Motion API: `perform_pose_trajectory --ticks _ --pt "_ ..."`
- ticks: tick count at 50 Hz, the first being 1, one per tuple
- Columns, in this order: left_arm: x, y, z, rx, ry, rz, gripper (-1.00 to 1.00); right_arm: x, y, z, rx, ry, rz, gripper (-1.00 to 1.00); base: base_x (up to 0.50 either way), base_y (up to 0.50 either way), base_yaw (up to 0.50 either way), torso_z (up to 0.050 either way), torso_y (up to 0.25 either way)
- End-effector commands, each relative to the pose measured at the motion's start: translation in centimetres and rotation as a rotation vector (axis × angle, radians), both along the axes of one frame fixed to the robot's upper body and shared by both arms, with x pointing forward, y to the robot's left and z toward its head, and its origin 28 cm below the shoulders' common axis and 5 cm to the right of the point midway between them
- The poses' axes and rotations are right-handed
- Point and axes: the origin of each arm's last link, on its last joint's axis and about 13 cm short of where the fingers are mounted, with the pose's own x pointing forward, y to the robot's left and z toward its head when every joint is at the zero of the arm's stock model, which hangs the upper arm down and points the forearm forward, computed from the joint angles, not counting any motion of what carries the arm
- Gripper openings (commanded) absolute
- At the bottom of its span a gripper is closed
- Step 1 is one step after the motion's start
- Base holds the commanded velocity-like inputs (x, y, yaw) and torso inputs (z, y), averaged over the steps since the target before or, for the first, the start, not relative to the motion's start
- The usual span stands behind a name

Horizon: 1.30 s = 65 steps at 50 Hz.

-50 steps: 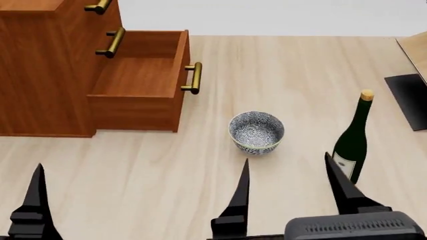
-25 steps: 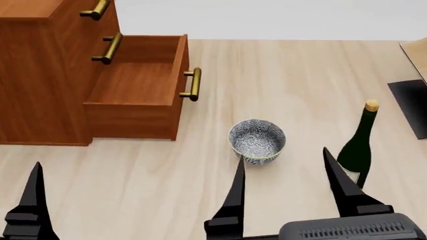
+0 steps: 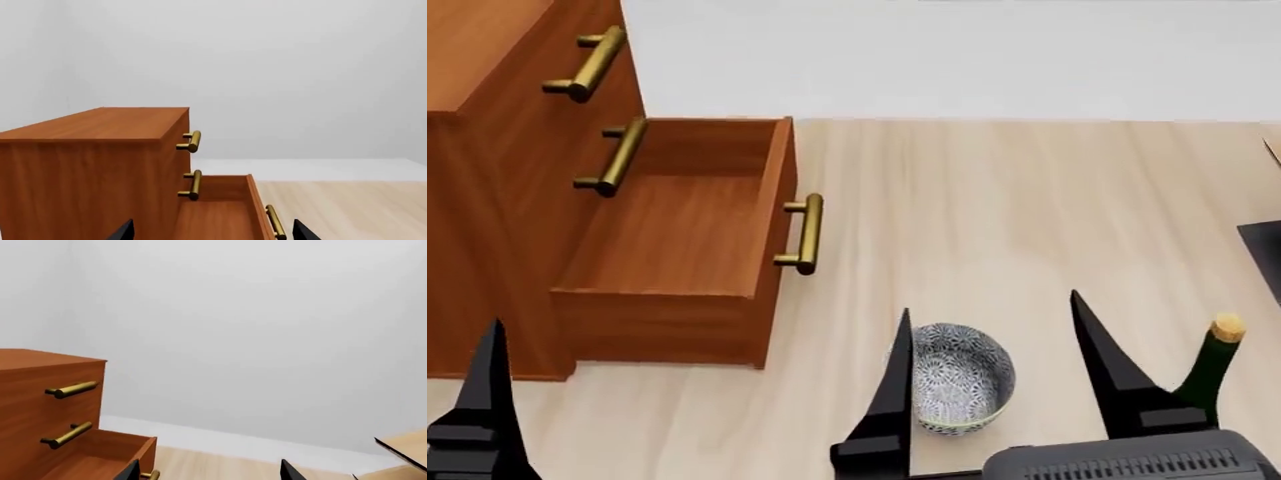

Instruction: Put the wine bottle in the bottom drawer of the cabinet.

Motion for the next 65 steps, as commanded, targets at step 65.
perform_pose_trajectory --ticks 65 --pt "-0.1 -0.2 -0.3 0.007 -0.017 -0.01 1.0 -1.1 -1.3 0.2 -0.038 0.001 -0.099 1.0 0.3 0.05 0.0 0.0 0.0"
